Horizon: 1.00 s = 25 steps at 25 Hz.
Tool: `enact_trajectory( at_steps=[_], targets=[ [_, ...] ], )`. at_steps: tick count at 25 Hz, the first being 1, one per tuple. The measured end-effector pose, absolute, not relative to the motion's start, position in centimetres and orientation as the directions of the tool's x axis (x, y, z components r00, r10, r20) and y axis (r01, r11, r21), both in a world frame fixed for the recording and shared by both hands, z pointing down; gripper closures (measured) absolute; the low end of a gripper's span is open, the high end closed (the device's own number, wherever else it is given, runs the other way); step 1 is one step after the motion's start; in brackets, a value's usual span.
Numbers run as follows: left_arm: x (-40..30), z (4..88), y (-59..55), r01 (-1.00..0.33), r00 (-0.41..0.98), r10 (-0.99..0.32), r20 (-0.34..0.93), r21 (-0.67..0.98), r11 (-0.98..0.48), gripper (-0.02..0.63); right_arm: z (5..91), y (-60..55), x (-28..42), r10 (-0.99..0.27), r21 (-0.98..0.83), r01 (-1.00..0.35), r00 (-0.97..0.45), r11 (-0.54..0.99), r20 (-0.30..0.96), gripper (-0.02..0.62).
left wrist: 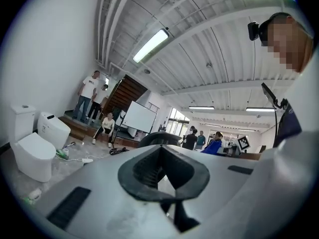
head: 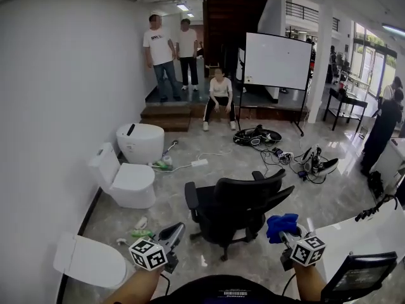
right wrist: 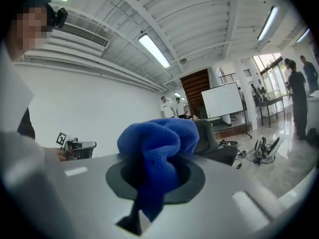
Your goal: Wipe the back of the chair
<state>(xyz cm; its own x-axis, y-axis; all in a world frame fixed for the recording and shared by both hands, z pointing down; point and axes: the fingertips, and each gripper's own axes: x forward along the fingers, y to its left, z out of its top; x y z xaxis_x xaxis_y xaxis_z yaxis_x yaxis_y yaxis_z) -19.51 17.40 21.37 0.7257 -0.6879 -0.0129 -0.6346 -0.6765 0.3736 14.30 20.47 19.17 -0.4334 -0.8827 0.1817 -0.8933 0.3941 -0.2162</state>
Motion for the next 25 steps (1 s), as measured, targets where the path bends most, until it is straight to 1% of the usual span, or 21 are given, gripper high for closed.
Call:
enact_trajectory(
  at_steps=[14, 25],
  targets=[
    [-20.5, 21.5, 17.6, -0.655, 0.708, -0.706, -0.007, 0.368, -0.660, 0.600, 19.8, 19.2, 12.7, -0.870, -0.175, -0.888, -0.454, 0.425, 0.192, 0.540],
    [-20.3, 21.9, 17.6, -0.650, 0.712, -0.702, 0.002, 0.377, -0.659, 0.600, 20.0, 19.2, 12.6, -0.867, -0.177, -0.885, -0.460, 0.430, 0.191, 0.540]
  ],
)
